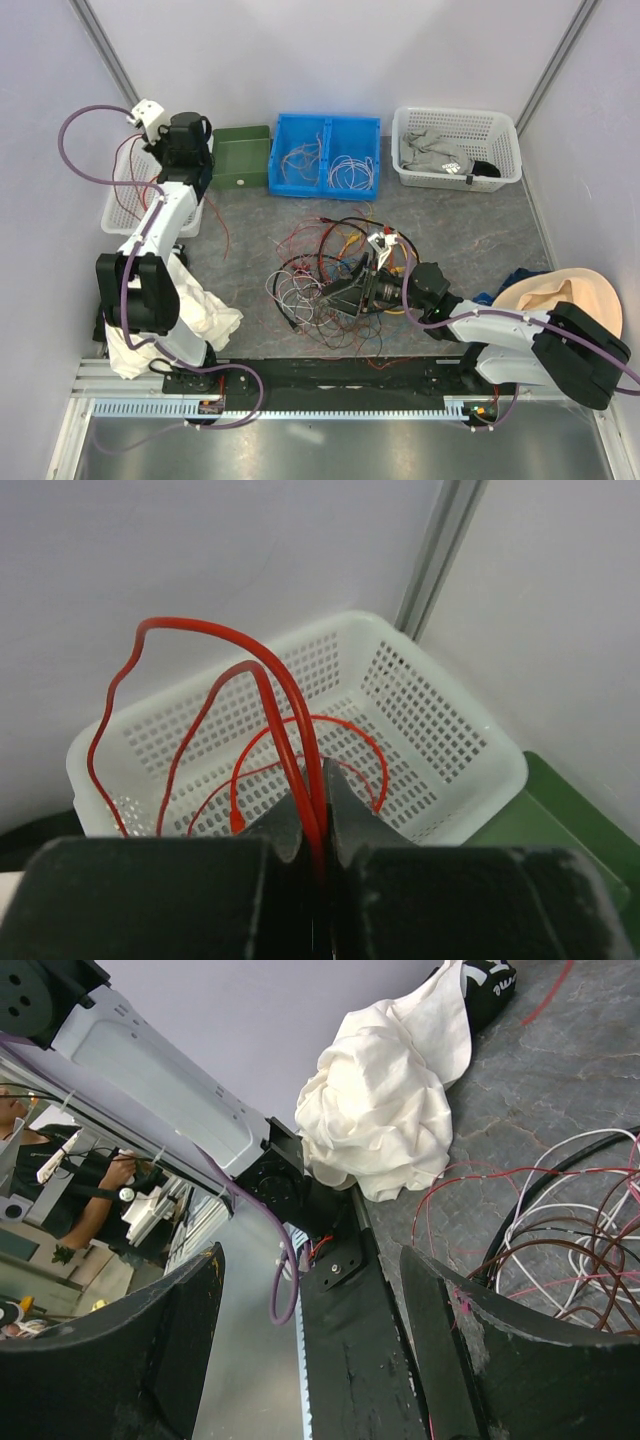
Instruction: Untangle the cables
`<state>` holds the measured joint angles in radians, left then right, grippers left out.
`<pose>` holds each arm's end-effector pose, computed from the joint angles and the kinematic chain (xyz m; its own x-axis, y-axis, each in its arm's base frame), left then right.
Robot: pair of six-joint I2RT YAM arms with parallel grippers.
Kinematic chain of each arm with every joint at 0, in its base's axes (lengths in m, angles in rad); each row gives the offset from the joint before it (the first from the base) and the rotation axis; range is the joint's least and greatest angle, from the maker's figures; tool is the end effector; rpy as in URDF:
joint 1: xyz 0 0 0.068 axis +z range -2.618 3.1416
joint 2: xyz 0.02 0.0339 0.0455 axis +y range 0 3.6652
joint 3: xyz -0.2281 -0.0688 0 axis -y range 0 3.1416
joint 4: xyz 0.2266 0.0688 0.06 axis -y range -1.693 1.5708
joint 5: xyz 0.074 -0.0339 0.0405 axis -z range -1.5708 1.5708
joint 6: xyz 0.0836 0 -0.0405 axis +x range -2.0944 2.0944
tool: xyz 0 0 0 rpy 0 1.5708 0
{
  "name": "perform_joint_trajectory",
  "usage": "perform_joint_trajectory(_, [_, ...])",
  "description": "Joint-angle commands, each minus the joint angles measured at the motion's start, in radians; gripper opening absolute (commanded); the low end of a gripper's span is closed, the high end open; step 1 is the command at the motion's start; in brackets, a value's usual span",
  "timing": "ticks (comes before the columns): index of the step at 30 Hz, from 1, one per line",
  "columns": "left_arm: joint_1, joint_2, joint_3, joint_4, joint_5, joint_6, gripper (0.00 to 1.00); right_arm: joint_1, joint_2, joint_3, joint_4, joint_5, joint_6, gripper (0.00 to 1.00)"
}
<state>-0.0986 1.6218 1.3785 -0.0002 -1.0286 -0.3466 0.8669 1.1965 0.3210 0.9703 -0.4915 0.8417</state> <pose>0.3849 0.0339 0.3167 0.0381 -0.1799 -0.9829 -0.8118 0.5680 -0.1354 0.1478 0.2351 0.2042 -0.6872 0.2065 -0.6965 -0.6960 0.0877 0.7127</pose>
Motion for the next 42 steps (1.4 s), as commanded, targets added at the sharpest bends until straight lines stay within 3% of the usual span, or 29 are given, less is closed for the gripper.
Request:
perform_joint_trajectory(1, [0.019, 0.003, 0.076, -0.155, 0.159, -0.194, 0.02, 0.004, -0.031, -0.005, 0.018, 0.005, -0.027, 0.79])
perform_joint_trajectory(5, [0.016, -0.007, 0.114, -0.078, 0.176, -0.102, 0.02, 0.004, 0.004, 0.006, 0.037, 0.001, -0.018, 0.79])
perform_joint_trajectory(10, [0.01, 0.026, 0.278, -0.07, 0.16, 0.026, 0.02, 0.004, 0.047, 0.01, 0.108, -0.013, 0.022, 0.79])
perform_joint_trajectory(19, [0.01, 0.133, 0.511, -0.064, 0.104, 0.11, 0.02, 0.007, 0.09, 0.009, 0.146, -0.019, 0.034, 0.79])
perform_joint_trajectory(30, [0.025, 0.155, 0.423, -0.061, -0.175, -0.14, 0.02, 0.007, 0.092, -0.007, 0.142, -0.022, 0.013, 0.78])
perform_joint_trajectory(35, [0.069, 0.135, 0.358, -0.066, -0.171, -0.271, 0.02, 0.007, 0.089, -0.016, 0.131, -0.016, -0.004, 0.79])
perform_joint_trajectory(42, [0.171, 0.07, 0.284, -0.135, -0.042, -0.427, 0.02, 0.007, 0.113, 0.001, 0.12, -0.022, -0.02, 0.78])
